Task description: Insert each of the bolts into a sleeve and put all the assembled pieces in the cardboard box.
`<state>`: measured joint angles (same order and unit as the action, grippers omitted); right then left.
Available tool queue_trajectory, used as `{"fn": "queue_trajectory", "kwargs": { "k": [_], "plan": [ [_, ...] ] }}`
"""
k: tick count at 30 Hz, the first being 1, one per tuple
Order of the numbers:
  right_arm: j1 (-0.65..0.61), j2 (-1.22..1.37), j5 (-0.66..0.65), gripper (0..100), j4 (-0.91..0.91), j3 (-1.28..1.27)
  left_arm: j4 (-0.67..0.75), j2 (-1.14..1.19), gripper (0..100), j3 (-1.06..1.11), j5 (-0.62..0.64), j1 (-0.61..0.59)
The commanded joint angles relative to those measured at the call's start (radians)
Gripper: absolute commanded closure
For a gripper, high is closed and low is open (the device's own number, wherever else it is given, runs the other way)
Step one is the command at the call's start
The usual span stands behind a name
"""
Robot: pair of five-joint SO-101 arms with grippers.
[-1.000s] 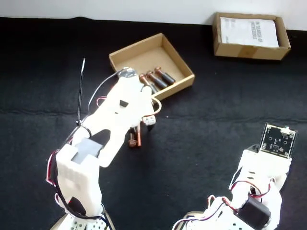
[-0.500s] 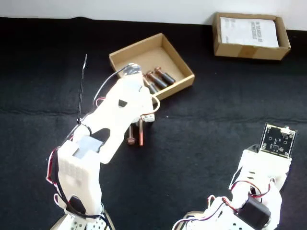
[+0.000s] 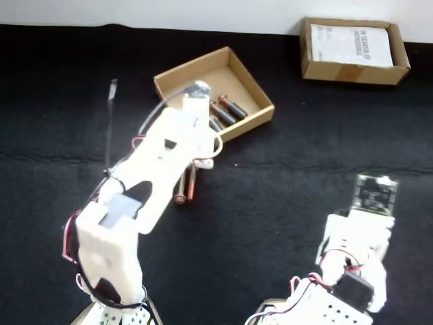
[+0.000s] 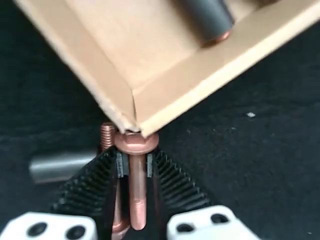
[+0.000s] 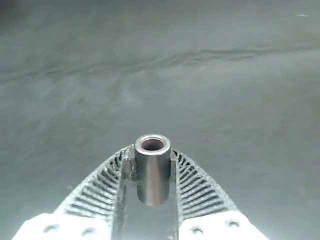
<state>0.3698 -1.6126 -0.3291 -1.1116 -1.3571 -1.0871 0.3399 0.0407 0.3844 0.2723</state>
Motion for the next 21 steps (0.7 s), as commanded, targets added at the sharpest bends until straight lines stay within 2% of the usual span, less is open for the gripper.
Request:
{"fn": "queue_trajectory", "kwargs": {
  "k": [1, 5, 13, 17, 21],
  "plan": [
    [-0.137, -0.016, -0.011, 99.1, 0.058, -0.024, -0.005, -0.191, 99, -0.018, -0.009, 0.025],
    [-0.271, -0.016, -0.011, 99.1, 0.159, -0.094, -0.017, -0.348, 99, 0.008, -0.009, 0.062],
    [-0.429, -0.016, -0.003, 99.1, 0.343, -0.196, 0.025, -0.661, 99, 0.111, -0.009, 0.127],
    [-0.498, -0.016, 0.028, 99.1, 0.437, -0.243, 0.236, -0.8, 99, 0.263, -0.002, 0.122],
    [-0.533, -0.016, 0.261, 99.1, 0.584, -0.277, 0.528, -0.963, 99, 0.496, -0.003, 0.12]
  ]
}}
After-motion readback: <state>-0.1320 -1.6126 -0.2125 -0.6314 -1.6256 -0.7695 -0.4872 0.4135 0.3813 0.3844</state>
